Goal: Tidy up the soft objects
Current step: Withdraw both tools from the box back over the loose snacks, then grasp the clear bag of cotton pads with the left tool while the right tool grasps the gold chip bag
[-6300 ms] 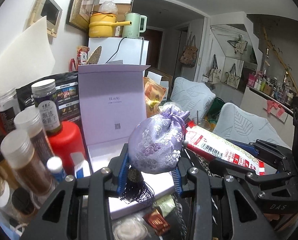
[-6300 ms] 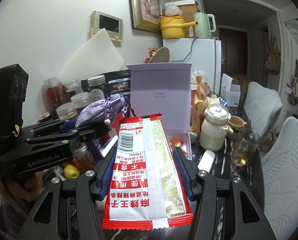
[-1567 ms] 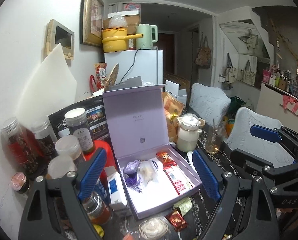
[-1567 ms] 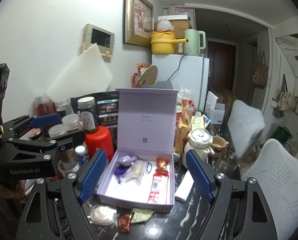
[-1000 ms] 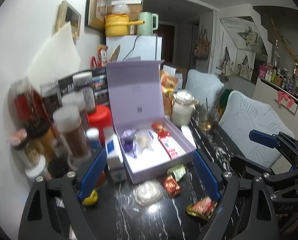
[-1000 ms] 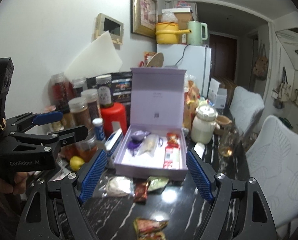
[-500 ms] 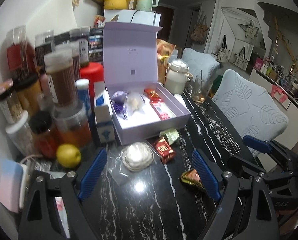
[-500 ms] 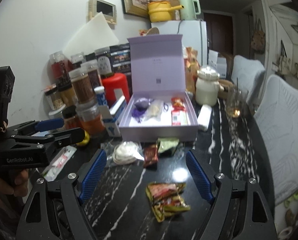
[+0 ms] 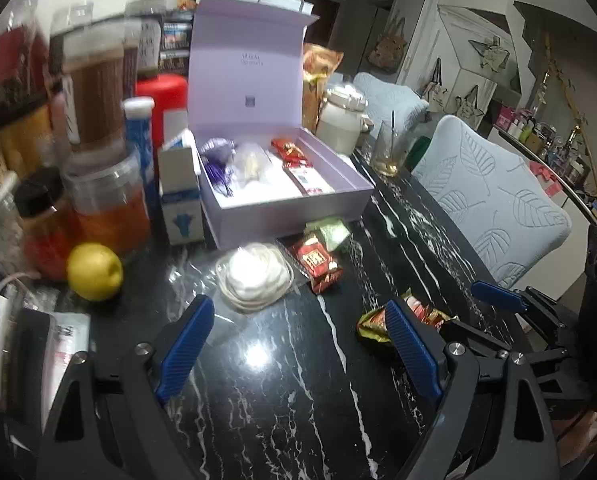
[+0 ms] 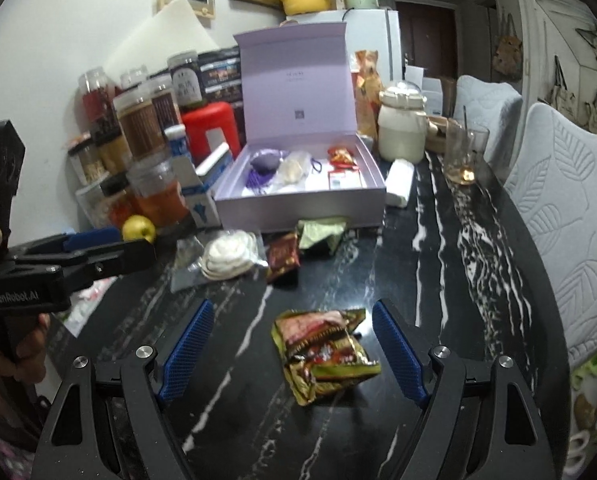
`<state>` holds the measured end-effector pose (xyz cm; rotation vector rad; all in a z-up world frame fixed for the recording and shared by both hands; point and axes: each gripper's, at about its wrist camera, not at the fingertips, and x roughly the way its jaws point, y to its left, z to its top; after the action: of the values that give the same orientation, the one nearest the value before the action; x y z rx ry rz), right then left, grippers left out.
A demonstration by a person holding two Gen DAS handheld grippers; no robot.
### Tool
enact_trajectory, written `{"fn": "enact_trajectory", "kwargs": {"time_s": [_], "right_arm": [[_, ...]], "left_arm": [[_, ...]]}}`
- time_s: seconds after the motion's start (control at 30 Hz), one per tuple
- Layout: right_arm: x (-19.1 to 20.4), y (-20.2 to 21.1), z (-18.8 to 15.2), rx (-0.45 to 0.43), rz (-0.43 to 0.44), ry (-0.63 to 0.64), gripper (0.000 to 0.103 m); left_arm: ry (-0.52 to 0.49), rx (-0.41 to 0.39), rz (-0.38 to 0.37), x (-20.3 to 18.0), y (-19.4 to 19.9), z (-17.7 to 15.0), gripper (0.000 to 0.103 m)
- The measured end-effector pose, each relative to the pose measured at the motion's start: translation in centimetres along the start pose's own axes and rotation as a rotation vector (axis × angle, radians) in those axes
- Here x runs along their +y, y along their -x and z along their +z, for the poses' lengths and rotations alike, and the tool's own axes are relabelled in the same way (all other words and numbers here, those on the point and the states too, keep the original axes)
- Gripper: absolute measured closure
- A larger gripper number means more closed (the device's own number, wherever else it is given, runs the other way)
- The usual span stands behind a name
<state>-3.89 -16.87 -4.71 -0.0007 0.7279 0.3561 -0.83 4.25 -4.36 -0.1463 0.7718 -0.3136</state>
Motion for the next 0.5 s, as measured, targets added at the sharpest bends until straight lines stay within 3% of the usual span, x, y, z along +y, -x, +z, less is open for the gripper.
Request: {"fn": "enact_trajectory", "kwargs": {"time_s": [0.2,0.33,0.5], "right_arm": [[-0.8,-1.9,-1.1,0.059,-0.047,0.004,0.021],[-1.5,-2.8,-1.4,0.088,-0.049,0.008,0.009],[-2.0,-4.2,-1.4,0.116,-0.057,0.027,0.008]], "left_arm": [[0.041,0.043,-0.022,1.1,-2.3,-0.7,0.015],[0.047,0.043,-0.019,1.5,-3.3,-0.5,0.015],[0.027,0.047,-0.002,1.8,-4.8,0.6,0.015]]}}
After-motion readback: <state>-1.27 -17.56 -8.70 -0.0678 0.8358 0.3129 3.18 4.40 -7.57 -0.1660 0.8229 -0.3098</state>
